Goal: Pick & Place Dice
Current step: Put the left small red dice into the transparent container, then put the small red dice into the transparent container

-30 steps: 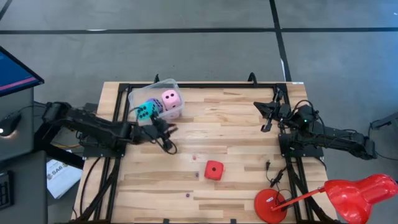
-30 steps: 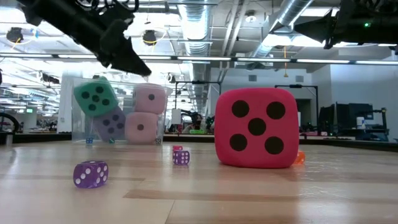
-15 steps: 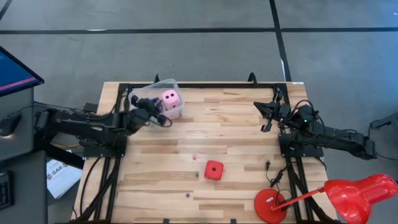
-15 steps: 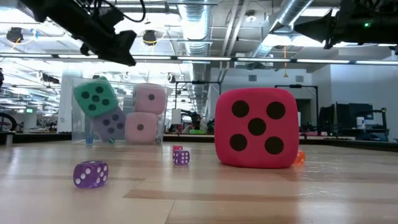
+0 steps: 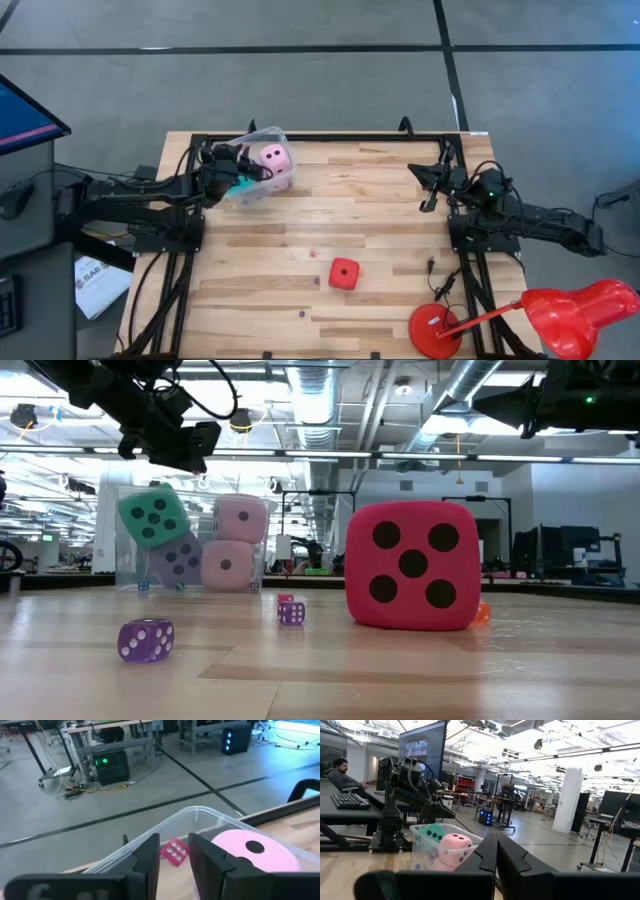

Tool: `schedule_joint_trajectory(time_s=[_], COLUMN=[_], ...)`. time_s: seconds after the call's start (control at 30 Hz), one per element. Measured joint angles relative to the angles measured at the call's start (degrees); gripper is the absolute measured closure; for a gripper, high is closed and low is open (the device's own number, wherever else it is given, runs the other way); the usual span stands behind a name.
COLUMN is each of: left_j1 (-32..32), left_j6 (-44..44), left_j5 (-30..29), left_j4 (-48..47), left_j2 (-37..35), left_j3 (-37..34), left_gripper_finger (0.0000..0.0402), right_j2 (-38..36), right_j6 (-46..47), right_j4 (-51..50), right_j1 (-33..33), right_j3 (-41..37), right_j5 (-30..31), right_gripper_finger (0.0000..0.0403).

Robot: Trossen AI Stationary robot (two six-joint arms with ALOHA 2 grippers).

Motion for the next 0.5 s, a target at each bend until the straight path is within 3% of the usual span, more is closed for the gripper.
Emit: schedule_joint_trajectory(time_s=[0.13, 0.37, 0.5], left_j1=[0.0, 0.0, -0.4], left_j6=[0.0, 0.0, 0.0], left_j5=[4.2, 4.9, 8.8], left_j4=[-1.4, -2.4, -2.3], left_j2=[0.0, 0.0, 0.0], left_j3=[0.0, 0.0, 0.0], left_gripper_finger=[0.0284, 0.0234, 0.0223], right_j2=[0.0, 0.0, 0.0], right_j6=[0.0, 0.0, 0.0], right_j4=[0.0, 0.0, 0.0], right_j1=[0.0, 0.0, 0.0], right_j3=[0.0, 0.0, 0.0], right_j5=[0.0, 0.0, 0.0], right_gripper_finger=[0.0403, 0.0403, 0.0403])
